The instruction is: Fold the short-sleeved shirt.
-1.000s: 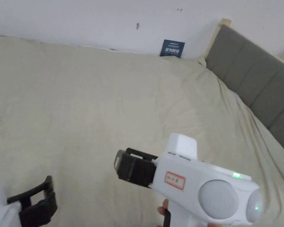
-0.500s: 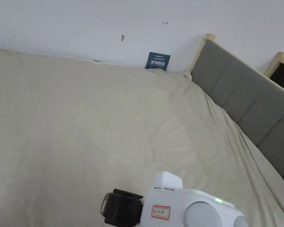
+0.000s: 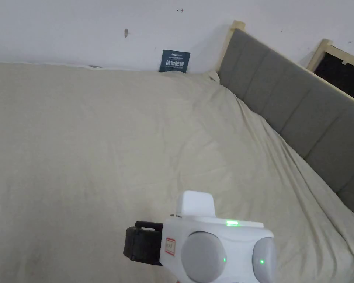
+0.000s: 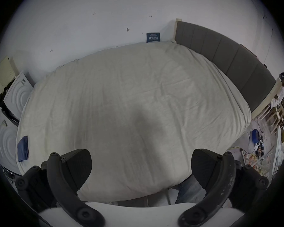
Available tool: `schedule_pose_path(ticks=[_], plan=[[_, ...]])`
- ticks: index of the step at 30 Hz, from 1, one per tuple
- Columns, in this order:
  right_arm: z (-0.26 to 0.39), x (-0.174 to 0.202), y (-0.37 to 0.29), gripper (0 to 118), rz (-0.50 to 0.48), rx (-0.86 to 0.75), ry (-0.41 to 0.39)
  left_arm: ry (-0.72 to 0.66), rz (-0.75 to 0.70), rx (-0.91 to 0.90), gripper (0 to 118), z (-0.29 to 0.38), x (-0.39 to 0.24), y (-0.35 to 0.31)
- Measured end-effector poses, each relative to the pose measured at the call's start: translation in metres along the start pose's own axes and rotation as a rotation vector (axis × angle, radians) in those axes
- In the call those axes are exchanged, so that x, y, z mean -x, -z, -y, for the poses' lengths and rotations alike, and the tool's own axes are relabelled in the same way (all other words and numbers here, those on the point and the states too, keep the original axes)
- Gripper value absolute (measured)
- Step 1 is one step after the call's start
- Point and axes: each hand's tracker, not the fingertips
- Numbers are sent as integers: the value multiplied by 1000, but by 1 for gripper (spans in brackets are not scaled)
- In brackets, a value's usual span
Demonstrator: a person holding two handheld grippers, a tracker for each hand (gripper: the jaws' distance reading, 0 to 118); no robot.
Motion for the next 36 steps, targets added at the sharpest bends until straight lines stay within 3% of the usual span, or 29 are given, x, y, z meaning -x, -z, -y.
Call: schedule_pose_path(ticks=[4, 7, 13, 15, 21, 23, 27, 32, 36], plan=[[9, -7, -16, 118, -142, -88, 83, 2, 13, -2, 118, 3, -1, -8], [12, -12, -29, 118, -234, -167, 92, 4, 8, -5, 118, 5, -3, -14], [13, -7, -56, 118, -115, -252, -16, 18, 0, -21, 118, 5, -4, -25], [15, -7, -62, 118, -151, -281, -79, 32, -3, -29, 118, 5, -5, -27], [23, -11, -87, 118, -327, -310, -129, 24, 11, -10, 118, 4, -3, -33], [28, -9, -96, 118, -333, -329, -146, 25, 18, -14, 118, 6, -4, -36], [37, -5, -114, 118, -358, -360, -162, 56, 31, -10, 118, 13, -10, -45], [41, -2, -132, 118, -339, -424, -134, 90, 50, -31, 118, 18, -15, -55], [36, -5, -146, 118, -393, -434, -98, 67, 60, -67, 118, 18, -14, -67]])
